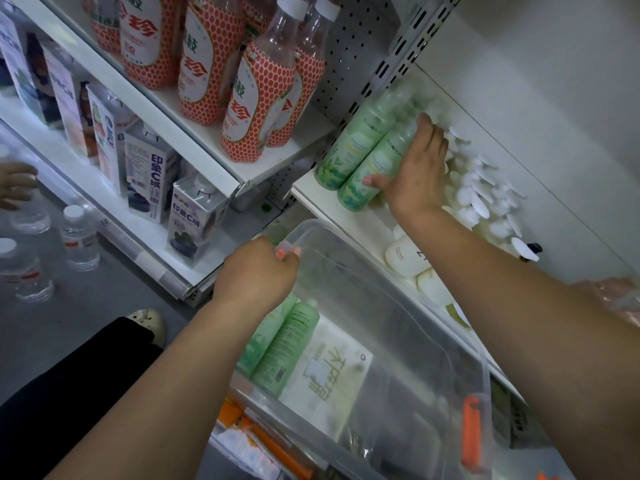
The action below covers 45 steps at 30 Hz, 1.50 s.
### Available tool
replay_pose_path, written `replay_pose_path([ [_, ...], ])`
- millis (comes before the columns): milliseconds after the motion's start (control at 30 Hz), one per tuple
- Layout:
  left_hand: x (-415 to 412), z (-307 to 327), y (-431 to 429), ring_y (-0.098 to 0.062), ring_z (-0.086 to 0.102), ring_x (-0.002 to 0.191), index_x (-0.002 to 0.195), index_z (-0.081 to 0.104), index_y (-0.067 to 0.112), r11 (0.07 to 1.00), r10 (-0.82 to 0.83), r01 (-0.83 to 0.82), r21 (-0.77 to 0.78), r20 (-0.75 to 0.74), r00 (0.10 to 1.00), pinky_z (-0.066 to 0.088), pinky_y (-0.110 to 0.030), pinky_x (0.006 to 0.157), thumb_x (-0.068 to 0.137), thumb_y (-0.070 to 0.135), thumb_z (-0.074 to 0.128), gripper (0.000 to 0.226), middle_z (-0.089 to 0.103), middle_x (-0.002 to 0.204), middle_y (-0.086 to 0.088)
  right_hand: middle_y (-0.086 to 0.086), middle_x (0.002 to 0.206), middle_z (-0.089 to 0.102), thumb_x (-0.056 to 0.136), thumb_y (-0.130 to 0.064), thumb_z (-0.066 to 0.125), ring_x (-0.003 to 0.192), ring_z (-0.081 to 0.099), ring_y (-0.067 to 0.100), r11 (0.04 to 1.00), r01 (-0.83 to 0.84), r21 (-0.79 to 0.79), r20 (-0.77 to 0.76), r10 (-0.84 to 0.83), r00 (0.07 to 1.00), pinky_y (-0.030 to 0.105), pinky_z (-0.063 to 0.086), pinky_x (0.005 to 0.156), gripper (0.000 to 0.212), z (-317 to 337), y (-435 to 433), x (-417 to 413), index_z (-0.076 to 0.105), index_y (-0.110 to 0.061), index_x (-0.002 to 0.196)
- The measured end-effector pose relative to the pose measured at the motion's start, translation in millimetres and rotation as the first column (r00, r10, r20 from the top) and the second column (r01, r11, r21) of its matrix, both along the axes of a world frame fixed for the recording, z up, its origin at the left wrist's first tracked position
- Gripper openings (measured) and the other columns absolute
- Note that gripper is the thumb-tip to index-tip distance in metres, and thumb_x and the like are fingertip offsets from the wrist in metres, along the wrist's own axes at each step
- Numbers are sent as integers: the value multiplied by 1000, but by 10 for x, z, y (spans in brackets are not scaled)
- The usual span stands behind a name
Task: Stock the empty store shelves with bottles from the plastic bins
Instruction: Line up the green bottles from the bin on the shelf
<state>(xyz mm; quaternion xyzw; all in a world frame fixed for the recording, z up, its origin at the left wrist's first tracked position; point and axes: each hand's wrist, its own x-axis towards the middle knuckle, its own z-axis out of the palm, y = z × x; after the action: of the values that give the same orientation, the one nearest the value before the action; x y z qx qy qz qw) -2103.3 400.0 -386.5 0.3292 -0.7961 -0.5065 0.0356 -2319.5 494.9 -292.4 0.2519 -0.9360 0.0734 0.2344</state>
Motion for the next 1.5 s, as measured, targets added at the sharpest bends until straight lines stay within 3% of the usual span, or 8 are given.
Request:
replay_pose_path([
  [367,30,18,-14,-24,52,86,96,56,16,999,-16,16,29,-11,1000,36,-29,72,99,48,49,34,55,87,0,14,159,27,58,-52,90,146,28,31,999,31,13,-13,-31,999,47,27,118,138,40,131,155,7,-9,159],
  [467,19,4,-12,-25,52,86,96,57,16,1000,-14,14,26,-10,1000,37,-29,73,99,49,50,33,56,86,1,18,159,26,73,-56,80,148,23,33,989,-35,-142,-21,32,999,45,19,122,119,-131,332,507,15,-2,157],
  [633,11,-39,48,-24,48,83,96,57,17,997,-15,15,-70,3,1000,35,-30,72,99,49,47,33,53,85,1,10,138,49,85,-59,67,126,49,25,964,-49,-261,299,129,945,41,46,103,83,-802,758,1308,39,-8,145],
  [767,33,-71,94,-23,46,84,100,55,19,988,-15,17,-152,12,1000,35,-32,74,99,51,45,34,50,92,2,5,129,55,84,-57,71,119,55,21,975,166,-144,671,-27,741,32,47,93,74,-1368,1043,1635,46,-11,138],
  [900,54,-97,97,-27,48,83,91,53,20,980,4,-3,-200,1,1000,35,-33,73,100,50,44,32,52,83,0,7,119,62,86,-63,65,94,61,20,948,314,46,955,-133,263,24,45,70,69,-1746,1154,1653,53,-9,126],
  [1033,62,-138,115,-34,52,81,82,53,19,962,14,-26,-273,-47,999,39,-37,70,99,50,45,36,55,79,-7,7,107,69,88,-63,63,83,63,17,913,407,15,995,27,-97,36,59,78,63,-1892,1129,1472,67,-6,112],
  [1167,41,-153,134,-34,52,77,79,54,20,938,58,-75,-338,-62,996,39,-37,67,100,48,43,38,55,74,-4,10,113,73,88,-58,66,102,71,21,876,480,-40,983,120,-137,40,60,88,58,-1950,1035,1336,66,-8,117],
  [1500,-4,-133,235,-11,43,61,72,50,16,905,103,-116,-410,-55,993,24,-30,52,103,45,37,45,49,65,2,7,102,76,84,-32,78,94,73,22,658,744,-117,908,374,-189,34,58,84,41,-2109,937,1420,66,-12,118],
])
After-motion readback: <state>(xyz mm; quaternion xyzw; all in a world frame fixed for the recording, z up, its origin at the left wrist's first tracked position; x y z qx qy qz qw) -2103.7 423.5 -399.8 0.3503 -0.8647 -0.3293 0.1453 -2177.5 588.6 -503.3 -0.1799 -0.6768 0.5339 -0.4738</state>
